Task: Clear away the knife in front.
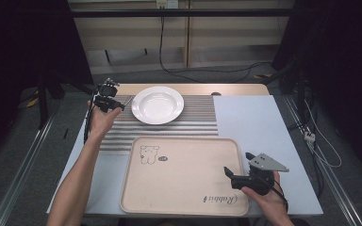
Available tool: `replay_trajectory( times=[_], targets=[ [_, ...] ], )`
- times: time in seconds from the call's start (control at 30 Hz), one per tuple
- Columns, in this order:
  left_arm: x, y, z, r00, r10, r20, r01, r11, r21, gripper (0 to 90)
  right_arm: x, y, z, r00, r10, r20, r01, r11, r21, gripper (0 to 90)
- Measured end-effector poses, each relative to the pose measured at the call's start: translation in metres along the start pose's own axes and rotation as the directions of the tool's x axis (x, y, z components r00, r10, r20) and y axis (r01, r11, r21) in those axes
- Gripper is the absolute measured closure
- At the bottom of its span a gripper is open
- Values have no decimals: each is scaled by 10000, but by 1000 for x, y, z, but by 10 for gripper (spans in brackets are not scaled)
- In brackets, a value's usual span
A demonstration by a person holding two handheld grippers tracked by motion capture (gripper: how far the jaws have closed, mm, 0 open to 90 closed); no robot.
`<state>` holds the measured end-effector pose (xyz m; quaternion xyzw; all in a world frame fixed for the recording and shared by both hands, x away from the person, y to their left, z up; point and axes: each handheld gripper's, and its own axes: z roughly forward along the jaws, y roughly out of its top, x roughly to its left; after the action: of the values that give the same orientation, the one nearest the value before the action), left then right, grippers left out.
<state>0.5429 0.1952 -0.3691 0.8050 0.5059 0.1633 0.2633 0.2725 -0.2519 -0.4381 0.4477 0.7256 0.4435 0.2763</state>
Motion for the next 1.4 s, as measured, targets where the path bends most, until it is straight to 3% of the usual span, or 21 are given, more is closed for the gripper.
replay_trajectory(
  times=[0.3,0.37,0.47,0.6,0.97,1.03,1.2,1.27,1.4],
  targets=[
    [-25,-5,-18,9971,734,182,-725,9964,-428,798,0,0,0,10000,18,38,-18,10000,37,67],
    [-29,-6,-22,9968,705,385,-682,9960,-573,798,0,0,0,10000,32,34,-32,10000,39,67],
    [-36,-6,-27,9952,939,264,-922,9938,-614,798,0,0,0,10000,26,29,-26,10000,37,66],
    [-42,-10,-31,9940,1004,428,-972,9927,-714,798,0,0,0,10000,-18,19,18,10000,15,67],
    [-68,-22,-40,9835,1642,752,-1576,9837,-867,798,-1,0,1,10000,16,53,-16,10000,5,66],
    [-71,-25,-40,9851,1522,802,-1440,9845,-1002,798,-1,0,1,10000,10,57,-10,10000,5,67],
    [-77,-32,-42,9827,1617,902,-1534,9838,-929,798,-1,0,1,10000,17,63,-17,10000,-5,66],
    [-78,-35,-43,9873,1266,960,-1182,9891,-883,798,-1,0,1,10000,12,66,-12,10000,4,67],
    [-83,-41,-45,9883,1224,915,-1143,9895,-883,798,-1,0,1,10000,2,42,-2,10000,19,66]
  ],
)
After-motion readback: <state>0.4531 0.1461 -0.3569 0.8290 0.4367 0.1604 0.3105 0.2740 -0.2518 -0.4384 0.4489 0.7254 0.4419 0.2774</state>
